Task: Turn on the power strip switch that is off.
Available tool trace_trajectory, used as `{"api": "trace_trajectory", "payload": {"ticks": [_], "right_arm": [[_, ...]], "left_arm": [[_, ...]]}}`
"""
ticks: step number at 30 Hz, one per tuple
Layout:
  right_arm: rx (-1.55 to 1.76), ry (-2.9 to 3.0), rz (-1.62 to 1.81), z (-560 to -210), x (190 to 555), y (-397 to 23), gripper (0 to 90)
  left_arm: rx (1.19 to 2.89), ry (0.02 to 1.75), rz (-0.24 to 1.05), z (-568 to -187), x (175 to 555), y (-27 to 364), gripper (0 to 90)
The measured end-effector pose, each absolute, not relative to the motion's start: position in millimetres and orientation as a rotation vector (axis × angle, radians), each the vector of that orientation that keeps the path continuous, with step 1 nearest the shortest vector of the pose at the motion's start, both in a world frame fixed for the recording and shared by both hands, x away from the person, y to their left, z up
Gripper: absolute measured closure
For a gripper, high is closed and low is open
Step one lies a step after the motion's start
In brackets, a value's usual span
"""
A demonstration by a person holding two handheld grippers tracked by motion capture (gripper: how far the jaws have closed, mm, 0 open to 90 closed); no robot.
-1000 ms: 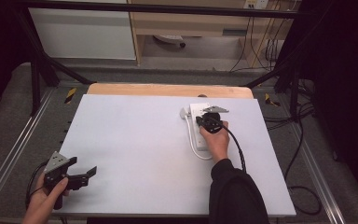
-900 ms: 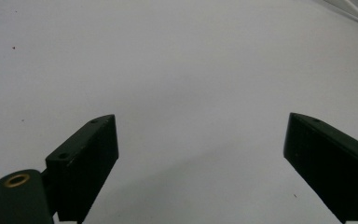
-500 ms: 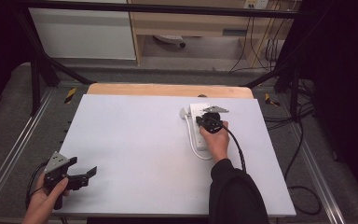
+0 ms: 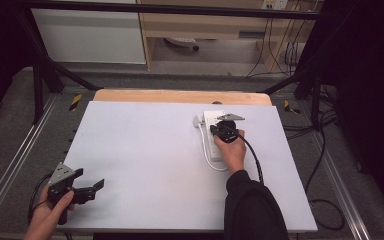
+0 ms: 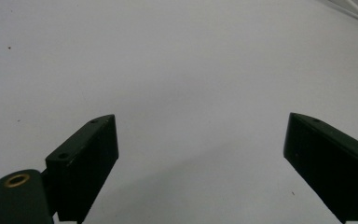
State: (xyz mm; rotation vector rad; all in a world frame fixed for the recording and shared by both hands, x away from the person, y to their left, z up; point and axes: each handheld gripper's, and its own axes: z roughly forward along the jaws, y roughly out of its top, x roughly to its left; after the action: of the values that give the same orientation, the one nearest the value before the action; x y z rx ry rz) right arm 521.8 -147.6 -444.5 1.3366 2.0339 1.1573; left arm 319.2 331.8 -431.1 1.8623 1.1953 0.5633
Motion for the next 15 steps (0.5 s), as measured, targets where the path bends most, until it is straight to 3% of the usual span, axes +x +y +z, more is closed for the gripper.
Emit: {"api": "trace_trajectory", "payload": {"ticks": [15], "right_arm": [[1.36, 2.036, 1.164, -443.1, 522.4, -147.4, 90.0]], "left_arm": [[1.861, 1.194, 0.572, -430.5, 318.8, 332.2, 10.2]]}}
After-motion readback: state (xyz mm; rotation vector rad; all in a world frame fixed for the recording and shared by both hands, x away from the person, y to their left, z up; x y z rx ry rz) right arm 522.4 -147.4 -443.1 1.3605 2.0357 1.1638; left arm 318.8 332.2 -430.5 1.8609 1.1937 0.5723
